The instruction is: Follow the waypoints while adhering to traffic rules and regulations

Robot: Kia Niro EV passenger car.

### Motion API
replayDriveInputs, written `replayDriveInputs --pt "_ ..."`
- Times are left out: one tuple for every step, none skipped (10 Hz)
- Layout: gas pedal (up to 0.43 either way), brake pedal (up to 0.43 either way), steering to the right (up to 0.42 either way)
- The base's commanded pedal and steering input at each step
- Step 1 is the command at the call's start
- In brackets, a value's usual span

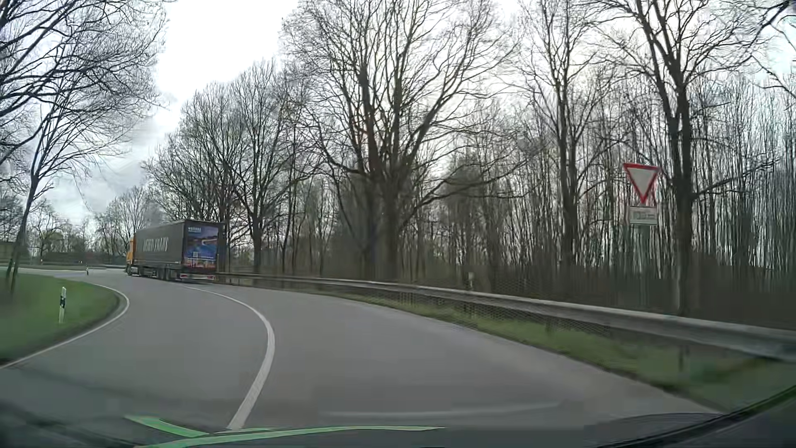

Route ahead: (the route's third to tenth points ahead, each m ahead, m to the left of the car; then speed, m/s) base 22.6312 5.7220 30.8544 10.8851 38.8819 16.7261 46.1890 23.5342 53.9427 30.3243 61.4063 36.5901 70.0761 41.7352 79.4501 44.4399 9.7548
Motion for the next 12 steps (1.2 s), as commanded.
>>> replayDriveInputs --pt "0.157 0.000 -0.085" --pt "0.157 0.000 -0.087" --pt "0.157 0.000 -0.092" --pt "0.157 0.000 -0.094" --pt "0.157 0.000 -0.096" --pt "0.169 0.000 -0.100" --pt "0.169 0.000 -0.104" --pt "0.169 0.000 -0.104" --pt "0.169 0.000 -0.105" --pt "0.169 0.000 -0.105" --pt "0.169 0.000 -0.105" --pt "0.169 0.000 -0.106"
